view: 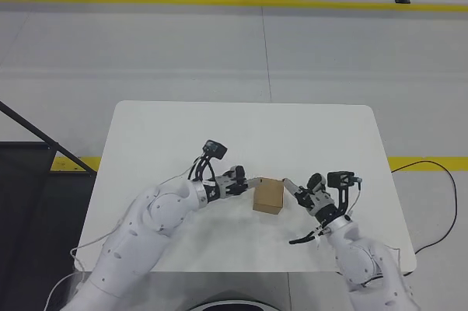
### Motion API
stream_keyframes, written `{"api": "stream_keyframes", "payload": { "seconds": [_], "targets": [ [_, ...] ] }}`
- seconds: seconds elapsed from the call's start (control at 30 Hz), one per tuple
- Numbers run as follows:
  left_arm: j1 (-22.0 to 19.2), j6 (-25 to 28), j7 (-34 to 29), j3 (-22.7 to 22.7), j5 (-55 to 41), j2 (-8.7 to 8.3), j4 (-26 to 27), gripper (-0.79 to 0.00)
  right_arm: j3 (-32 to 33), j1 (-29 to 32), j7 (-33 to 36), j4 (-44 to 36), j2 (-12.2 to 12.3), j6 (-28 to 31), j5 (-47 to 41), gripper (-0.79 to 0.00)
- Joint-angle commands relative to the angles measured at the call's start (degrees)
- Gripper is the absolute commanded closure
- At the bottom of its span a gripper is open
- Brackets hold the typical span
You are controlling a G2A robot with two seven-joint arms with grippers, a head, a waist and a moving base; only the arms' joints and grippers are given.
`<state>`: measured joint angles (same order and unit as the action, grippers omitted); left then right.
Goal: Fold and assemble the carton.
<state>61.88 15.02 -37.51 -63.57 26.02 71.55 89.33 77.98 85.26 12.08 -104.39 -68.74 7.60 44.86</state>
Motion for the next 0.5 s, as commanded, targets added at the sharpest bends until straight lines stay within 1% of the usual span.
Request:
{"api": "stream_keyframes", "payload": {
  "seconds": [0.0, 0.13, 0.33, 0.4, 0.47],
  "targets": [
    [0.6, 0.7, -0.5, -1.0, 0.5, -0.32, 0.8, -0.785, 0.0, 0.0, 0.1, 0.0, 0.0, -0.2, -0.1, -0.785],
    [1.2, 3.0, -3.1, -2.4, 0.7, -0.91, 1.9, -0.785, 0.0, 0.0, 0.1, 0.0, 0.0, -0.2, -0.1, -0.785],
    [1.2, 3.0, -3.1, -2.4, 0.7, -0.91, 1.9, -0.785, -0.2, 0.2, -0.5, 0.2, 0.0, 0.1, -0.2, -0.785],
    [1.3, 3.0, -2.9, -2.4, 0.7, -0.91, 2.0, -0.785, -0.2, 0.4, -2.7, 0.5, -0.1, 1.1, 1.1, -0.785],
    [2.2, 3.4, -1.7, -2.0, 2.1, -0.97, 2.8, -0.785, -0.2, 1.6, -7.5, 0.9, -0.1, 1.0, 3.4, -0.785]
  ]
}}
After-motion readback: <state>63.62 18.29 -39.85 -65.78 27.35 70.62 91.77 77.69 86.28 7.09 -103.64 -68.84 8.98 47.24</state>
